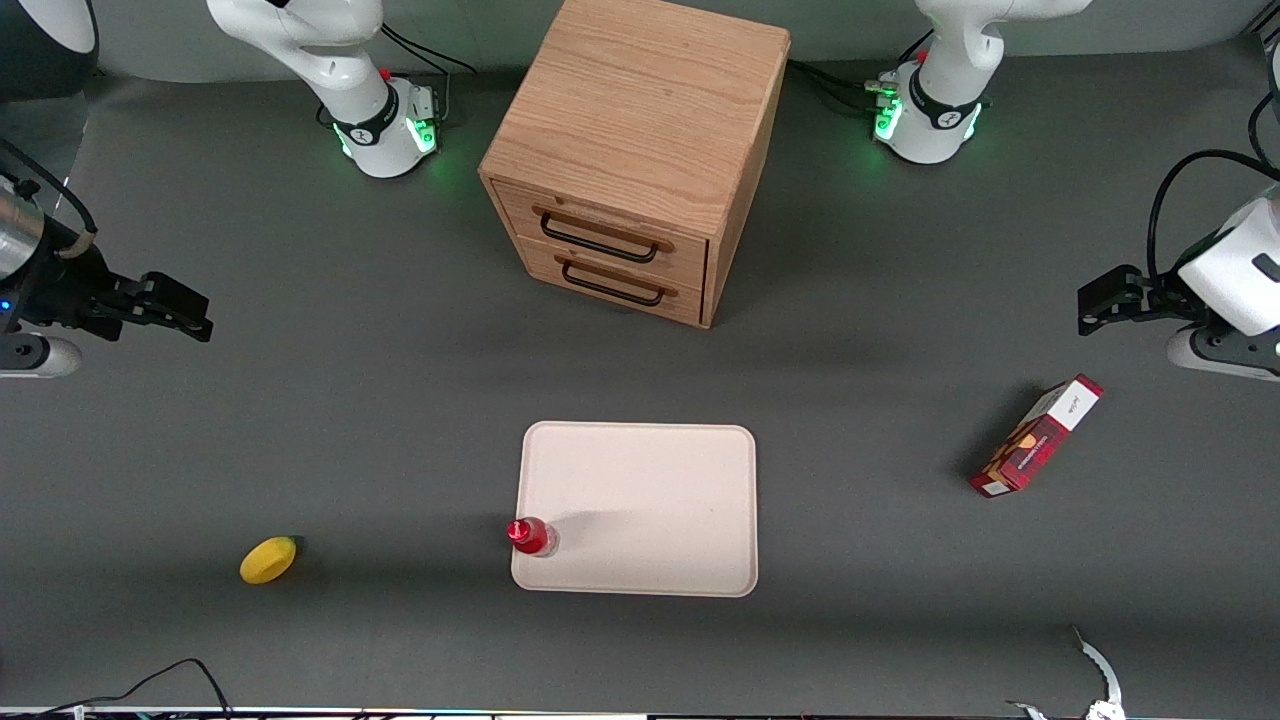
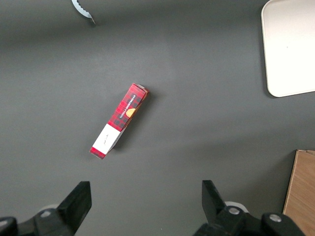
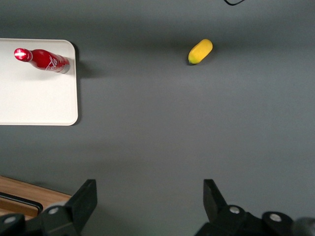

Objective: Place coke bottle on tray

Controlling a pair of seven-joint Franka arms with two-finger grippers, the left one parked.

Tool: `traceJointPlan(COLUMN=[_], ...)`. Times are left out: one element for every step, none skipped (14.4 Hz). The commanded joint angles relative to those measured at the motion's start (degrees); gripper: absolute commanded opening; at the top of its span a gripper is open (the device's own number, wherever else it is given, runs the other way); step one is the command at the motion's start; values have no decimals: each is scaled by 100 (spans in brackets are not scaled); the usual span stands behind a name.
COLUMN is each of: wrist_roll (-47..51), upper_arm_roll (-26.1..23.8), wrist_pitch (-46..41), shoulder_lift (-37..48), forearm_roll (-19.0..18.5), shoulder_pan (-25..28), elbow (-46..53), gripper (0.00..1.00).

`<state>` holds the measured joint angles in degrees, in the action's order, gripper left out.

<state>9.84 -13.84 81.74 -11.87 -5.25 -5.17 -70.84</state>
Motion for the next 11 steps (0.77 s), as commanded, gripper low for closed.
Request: traceJointPlan(wrist_roll=[-184, -193, -175, -167, -175, -184, -193, -201, -202, -193, -193], upper_arm_roll=[48, 56, 135, 205, 336, 616, 993, 1136, 1155, 1155, 1138], wrist_pitch=[157, 367, 786, 938, 931, 914, 783, 669, 650, 615, 580], shoulder_lift=[395, 709, 1104, 1317, 1371, 1415, 1468, 1494, 1495, 1495, 1486], forearm_roll=[156, 156, 165, 174, 183, 200, 218, 314, 428, 464, 481], shoulder_pan=[-90, -55, -37, 24, 138, 408, 759, 832, 807, 754, 702], elbow=[-421, -840, -1436, -1738, -1793, -1793, -1785, -1767, -1758, -1741, -1706], gripper=[100, 100, 100, 100, 100, 100, 100, 100, 100, 100, 100])
